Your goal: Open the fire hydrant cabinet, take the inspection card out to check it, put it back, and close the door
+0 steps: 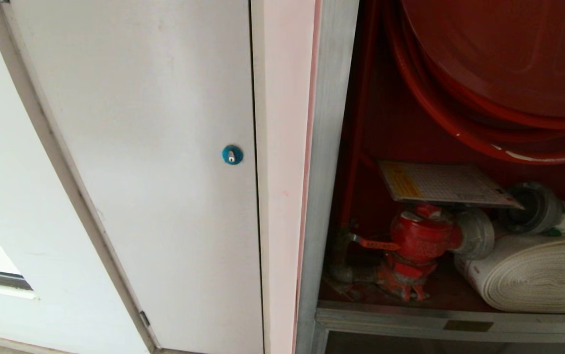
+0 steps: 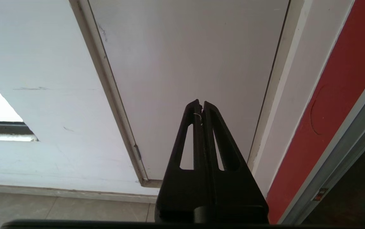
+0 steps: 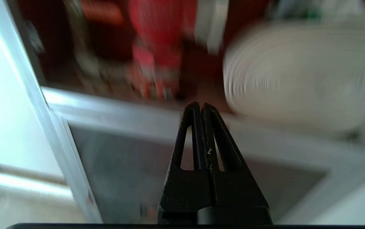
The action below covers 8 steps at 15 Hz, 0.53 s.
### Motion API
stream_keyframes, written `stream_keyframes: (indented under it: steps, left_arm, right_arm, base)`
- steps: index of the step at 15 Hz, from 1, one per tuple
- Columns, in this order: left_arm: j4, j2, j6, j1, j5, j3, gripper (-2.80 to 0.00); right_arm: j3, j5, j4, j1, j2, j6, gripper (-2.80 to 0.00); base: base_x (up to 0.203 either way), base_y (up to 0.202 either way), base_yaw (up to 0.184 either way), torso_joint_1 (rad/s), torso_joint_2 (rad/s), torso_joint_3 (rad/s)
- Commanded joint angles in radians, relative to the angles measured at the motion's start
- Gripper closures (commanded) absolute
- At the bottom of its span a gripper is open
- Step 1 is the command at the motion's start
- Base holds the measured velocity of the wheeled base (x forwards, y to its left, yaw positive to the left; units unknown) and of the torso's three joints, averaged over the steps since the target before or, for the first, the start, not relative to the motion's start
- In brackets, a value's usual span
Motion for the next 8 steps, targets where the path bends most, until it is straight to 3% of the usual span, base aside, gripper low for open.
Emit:
stream_keyframes:
  steps: [1,3,8]
  left_arm:
    - [0.0,0.001,0.002,0.001,-0.001,-0.001,0.0]
    - [0.0,0.001,0.003,-0.001,-0.001,0.001,0.0]
    - [0.002,0.001,0.007,0.0,-0.001,-0.001,0.0]
  right_arm:
    - [0.004,-0.005,-0.001,-0.001,-0.007,0.0,0.0]
    - [0.005,0.003,-0.007,-0.001,-0.007,-0.043,0.0]
    - [0.005,0.001,-0.009,-0.001,-0.007,-0.044,0.0]
  base:
    - [0.0,0.0,0.0,0.0,0.0,0.0]
    - [0.0,0.0,0.0,0.0,0.0,0.0]
    - [0.0,0.0,0.0,0.0,0.0,0.0]
